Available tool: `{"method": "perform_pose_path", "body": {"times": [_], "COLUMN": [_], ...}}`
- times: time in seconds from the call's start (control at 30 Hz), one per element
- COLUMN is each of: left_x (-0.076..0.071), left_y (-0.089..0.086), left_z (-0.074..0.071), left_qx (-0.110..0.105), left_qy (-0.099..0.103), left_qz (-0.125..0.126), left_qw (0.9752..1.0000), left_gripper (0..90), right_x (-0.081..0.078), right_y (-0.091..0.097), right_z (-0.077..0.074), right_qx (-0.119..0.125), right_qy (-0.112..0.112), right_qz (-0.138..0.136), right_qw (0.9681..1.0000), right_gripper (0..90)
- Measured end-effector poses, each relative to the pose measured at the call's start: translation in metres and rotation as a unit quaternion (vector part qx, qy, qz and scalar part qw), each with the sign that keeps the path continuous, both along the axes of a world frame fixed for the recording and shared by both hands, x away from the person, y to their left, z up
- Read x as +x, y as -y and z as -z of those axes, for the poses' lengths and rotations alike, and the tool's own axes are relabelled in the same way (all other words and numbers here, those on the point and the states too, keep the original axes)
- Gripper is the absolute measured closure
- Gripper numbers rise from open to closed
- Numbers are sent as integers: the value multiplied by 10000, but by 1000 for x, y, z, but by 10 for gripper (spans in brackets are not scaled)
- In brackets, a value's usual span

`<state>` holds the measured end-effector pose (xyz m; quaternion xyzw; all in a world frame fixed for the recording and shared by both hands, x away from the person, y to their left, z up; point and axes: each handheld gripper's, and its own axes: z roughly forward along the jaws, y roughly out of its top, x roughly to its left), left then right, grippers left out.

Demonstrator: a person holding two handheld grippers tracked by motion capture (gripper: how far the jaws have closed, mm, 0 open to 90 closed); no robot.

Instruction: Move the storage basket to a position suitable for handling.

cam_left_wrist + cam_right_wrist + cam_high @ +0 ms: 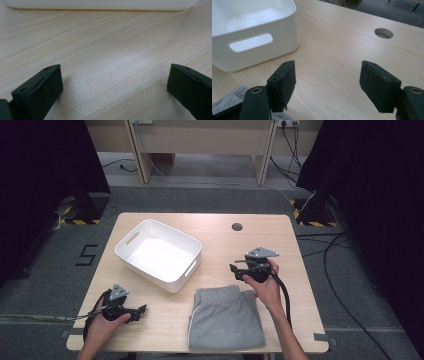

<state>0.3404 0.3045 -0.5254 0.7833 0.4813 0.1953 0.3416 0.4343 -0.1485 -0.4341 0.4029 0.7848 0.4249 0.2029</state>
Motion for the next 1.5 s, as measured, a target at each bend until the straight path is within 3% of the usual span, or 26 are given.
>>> {"method": "perform_pose_path", "body": {"times": [0.43, 0.83, 0.97, 1.5], "left_x": [0, 0, 0, 0], "left_y": [0, 0, 0, 0], "left_z": [0, 0, 0, 0], "left_qx": [-6, -3, -5, 4], "left_qy": [5, -1, 4, -5], "left_qz": [-6, -3, -6, -4], "left_qw": [10000, 10000, 10000, 10000], "left_gripper": [0, 0, 0, 0], "right_x": [30, 49, 56, 74], "right_y": [-47, -88, -96, -125], "right_z": [-11, -14, -11, 0], "right_qx": [13, -145, 17, -263], "right_qy": [-90, -103, -247, -349], "right_qz": [-261, -526, -519, -522], "right_qw": [9996, 9985, 9983, 9977], "right_gripper": [328, 420, 443, 528]}}
